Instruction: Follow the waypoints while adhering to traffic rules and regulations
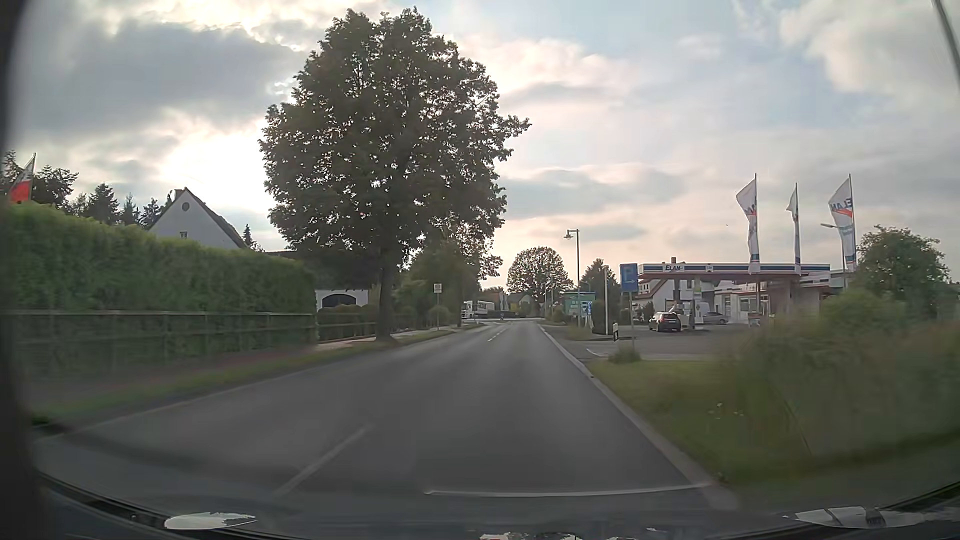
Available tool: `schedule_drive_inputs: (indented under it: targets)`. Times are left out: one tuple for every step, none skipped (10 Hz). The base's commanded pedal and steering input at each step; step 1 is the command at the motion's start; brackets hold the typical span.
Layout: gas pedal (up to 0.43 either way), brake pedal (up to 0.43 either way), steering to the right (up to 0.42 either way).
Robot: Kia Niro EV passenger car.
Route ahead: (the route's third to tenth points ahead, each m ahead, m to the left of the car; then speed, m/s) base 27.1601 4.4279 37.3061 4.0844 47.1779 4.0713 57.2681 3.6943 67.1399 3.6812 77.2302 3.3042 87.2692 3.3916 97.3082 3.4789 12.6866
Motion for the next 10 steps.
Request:
schedule_drive_inputs:
  targets:
    - [0.11,0.0,0.005]
    - [0.11,0.0,0.005]
    - [0.11,0.0,0.004]
    - [0.11,0.0,0.004]
    - [0.11,0.0,0.004]
    - [0.11,0.0,0.004]
    - [0.11,0.0,0.004]
    - [0.11,0.0,0.004]
    - [0.11,0.0,0.002]
    - [0.11,0.0,0.002]
